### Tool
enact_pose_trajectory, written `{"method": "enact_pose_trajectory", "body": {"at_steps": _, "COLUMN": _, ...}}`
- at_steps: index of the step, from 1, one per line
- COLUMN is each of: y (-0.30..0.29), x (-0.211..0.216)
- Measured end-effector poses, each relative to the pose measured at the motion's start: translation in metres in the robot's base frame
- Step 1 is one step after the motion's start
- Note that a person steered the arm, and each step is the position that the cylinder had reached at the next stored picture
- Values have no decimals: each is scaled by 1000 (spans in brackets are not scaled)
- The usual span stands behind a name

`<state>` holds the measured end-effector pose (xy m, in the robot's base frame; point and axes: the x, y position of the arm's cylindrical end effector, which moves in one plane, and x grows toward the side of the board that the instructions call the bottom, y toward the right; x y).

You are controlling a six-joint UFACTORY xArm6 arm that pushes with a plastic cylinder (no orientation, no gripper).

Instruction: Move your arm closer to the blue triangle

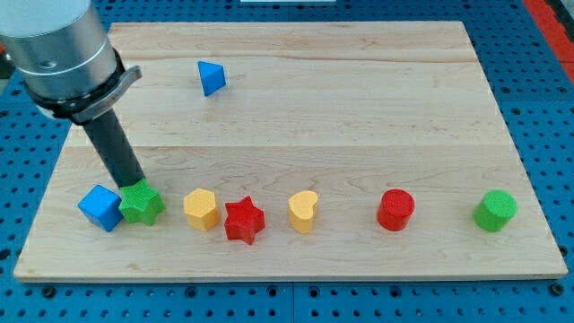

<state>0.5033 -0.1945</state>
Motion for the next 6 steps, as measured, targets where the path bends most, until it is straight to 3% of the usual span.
{"method": "enact_pose_trajectory", "body": {"at_steps": 1, "y": -5, "x": -10}}
{"method": "enact_pose_trajectory", "body": {"at_steps": 3, "y": -13, "x": -110}}
{"method": "enact_pose_trajectory", "body": {"at_steps": 5, "y": 28, "x": -135}}
{"method": "enact_pose_trajectory", "body": {"at_steps": 6, "y": 10, "x": -149}}
